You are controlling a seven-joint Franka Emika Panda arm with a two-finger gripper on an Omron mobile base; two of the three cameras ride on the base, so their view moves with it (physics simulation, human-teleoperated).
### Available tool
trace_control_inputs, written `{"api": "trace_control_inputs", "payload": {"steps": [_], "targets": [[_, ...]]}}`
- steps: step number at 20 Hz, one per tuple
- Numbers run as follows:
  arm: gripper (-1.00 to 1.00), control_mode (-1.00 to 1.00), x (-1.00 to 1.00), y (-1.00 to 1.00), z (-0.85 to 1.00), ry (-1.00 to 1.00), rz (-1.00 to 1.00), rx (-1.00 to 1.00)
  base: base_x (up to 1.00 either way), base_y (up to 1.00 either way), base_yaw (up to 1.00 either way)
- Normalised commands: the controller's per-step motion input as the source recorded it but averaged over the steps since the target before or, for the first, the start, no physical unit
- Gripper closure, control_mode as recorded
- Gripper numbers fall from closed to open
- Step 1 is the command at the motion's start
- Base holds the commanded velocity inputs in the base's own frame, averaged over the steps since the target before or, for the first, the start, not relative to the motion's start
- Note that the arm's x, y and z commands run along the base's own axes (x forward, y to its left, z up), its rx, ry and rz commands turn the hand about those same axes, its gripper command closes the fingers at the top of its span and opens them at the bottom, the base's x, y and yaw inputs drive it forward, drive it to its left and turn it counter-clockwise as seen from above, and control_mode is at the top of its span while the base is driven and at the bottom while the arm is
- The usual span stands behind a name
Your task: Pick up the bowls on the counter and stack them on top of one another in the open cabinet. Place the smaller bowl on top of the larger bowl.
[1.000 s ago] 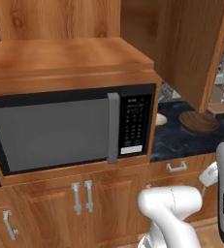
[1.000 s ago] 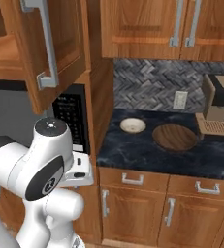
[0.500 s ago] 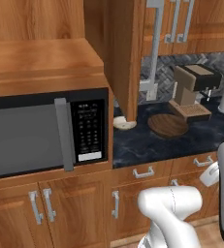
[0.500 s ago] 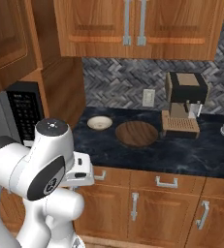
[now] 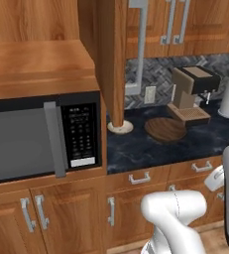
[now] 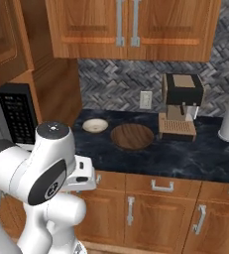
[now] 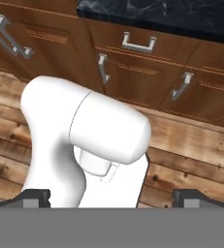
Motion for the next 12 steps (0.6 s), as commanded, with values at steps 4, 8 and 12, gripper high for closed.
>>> {"api": "trace_control_inputs", "payload": {"steps": [4, 8, 12], "targets": [[-1.00, 1.00, 0.00, 0.00, 0.00, 0.00, 0.00, 0.00, 0.52, -0.04, 0.00], [-1.00, 1.00, 0.00, 0.00, 0.00, 0.00, 0.00, 0.00, 0.58, -0.14, 0.00], [-1.00, 1.00, 0.00, 0.00, 0.00, 0.00, 0.00, 0.00, 0.63, -0.28, 0.00]]}}
